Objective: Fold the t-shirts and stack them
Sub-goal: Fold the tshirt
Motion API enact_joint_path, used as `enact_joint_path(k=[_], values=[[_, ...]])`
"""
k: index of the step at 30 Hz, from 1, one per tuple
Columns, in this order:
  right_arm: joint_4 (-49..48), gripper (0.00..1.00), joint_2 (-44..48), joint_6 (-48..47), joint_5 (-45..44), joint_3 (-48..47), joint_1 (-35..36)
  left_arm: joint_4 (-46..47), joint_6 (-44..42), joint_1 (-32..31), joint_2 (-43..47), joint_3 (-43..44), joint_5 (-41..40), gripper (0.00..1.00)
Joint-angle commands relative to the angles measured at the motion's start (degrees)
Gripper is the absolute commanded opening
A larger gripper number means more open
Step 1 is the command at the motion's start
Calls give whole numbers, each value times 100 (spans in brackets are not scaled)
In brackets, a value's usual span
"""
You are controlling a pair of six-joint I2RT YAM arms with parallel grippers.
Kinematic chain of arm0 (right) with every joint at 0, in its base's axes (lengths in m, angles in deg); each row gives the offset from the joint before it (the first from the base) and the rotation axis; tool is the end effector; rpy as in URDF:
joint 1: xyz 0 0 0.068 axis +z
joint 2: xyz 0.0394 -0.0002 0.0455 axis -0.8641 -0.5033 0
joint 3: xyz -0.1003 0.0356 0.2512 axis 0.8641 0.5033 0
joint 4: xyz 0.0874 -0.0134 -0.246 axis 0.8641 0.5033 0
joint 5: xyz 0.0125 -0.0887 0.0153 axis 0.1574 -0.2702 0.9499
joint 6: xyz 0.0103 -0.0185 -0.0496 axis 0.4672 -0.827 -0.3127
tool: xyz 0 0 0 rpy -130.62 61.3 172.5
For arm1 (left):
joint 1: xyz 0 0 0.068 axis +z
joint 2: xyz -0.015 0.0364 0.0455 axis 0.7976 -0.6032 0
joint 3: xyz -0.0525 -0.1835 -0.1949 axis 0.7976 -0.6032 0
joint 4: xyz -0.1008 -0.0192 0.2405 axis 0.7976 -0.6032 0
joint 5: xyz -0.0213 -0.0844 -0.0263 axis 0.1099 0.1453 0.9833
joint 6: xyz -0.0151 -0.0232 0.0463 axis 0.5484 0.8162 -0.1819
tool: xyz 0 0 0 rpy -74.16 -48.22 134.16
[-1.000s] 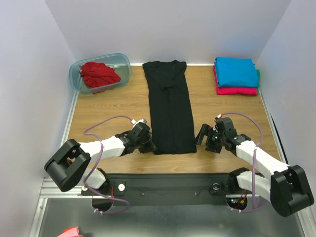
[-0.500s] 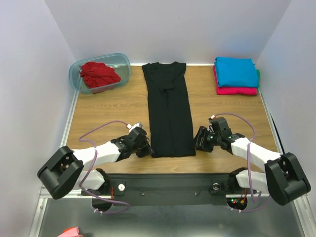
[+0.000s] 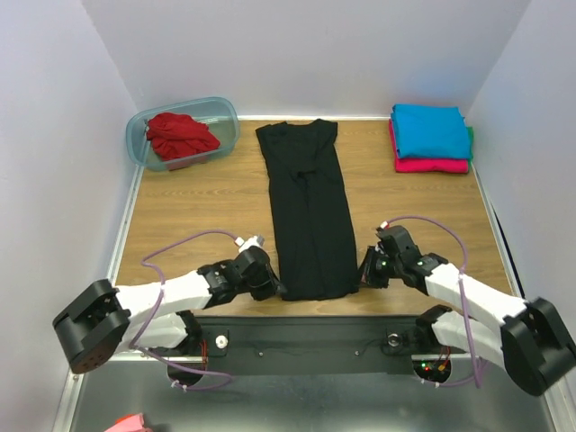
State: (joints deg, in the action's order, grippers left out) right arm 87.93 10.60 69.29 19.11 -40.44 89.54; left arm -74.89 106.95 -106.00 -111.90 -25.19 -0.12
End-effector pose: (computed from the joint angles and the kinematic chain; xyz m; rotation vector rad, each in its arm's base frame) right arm 0.1522 0.1001 0.1456 0.2705 2.7150 0.8770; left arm 0.1221 -0.1658 0.1530 -0.2529 2.5670 -1.0121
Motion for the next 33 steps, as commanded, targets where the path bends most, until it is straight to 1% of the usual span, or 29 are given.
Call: enact_joint_path(k=[1, 4, 6, 7, 9, 11, 13, 14, 15, 16, 17, 18, 19, 22, 25, 26, 30, 33], values=[[808, 0, 854, 24, -160, -128, 74, -73, 392, -428, 647, -45, -30, 0], [993, 0, 1041, -11, -99, -286, 83, -284, 287, -455, 815, 95, -56, 0], [985, 0, 989, -3, -186, -514, 83, -459, 216, -455, 737, 402, -240, 0], [985, 0, 918, -20, -474, -603, 74, -538, 173, -455, 684, 525, -259, 0], [993, 0, 655, -125, -757, -883, 83, -679, -29, -412, 552, 938, -592, 0], [985, 0, 462, -222, -1179, -1428, 74, -1004, -239, -289, 306, 1367, -891, 0], [976, 0, 67, -327, -1600, -2025, 74, -1075, -573, 44, 25, 1702, -927, 0], [976, 0, -126, -363, -1759, -2219, 74, -1066, -575, 176, -72, 1704, -883, 0], [967, 0, -302, -459, -1804, -2395, 74, -988, -853, 334, -273, 1922, -796, 0], [967, 0, -704, -503, -2100, -2797, 65, -979, -969, 597, -396, 2037, -734, 0], [950, 0, -908, -538, -2199, -2966, 65, -944, -1092, 765, -520, 2282, -646, 0], [932, 0, -1337, -600, -2278, -3177, 56, -917, -1355, 897, -782, 2415, -515, 0], [932, 0, -1341, -635, -2270, -3370, 48, -934, -1444, 1002, -915, 2564, -479, 0], [862, 0, -2243, -758, -2357, -4300, -40, -1004, -1839, 1424, -1442, 3327, -461, 0], [835, 0, -2737, -864, -2419, -4812, -119, -1189, -2130, 1636, -1926, 3777, -487, 0], [835, 0, -3069, -890, -2411, -5109, -206, -1215, -2192, 1793, -2023, 4022, -487, 0], [835, 0, -3773, -1013, -2174, -5787, -435, -1181, -2464, 2189, -2479, 4454, -330, 0], [835, 0, -4073, -1048, -2015, -6078, -559, -1154, -2683, 2383, -2735, 4779, -101, 0]])
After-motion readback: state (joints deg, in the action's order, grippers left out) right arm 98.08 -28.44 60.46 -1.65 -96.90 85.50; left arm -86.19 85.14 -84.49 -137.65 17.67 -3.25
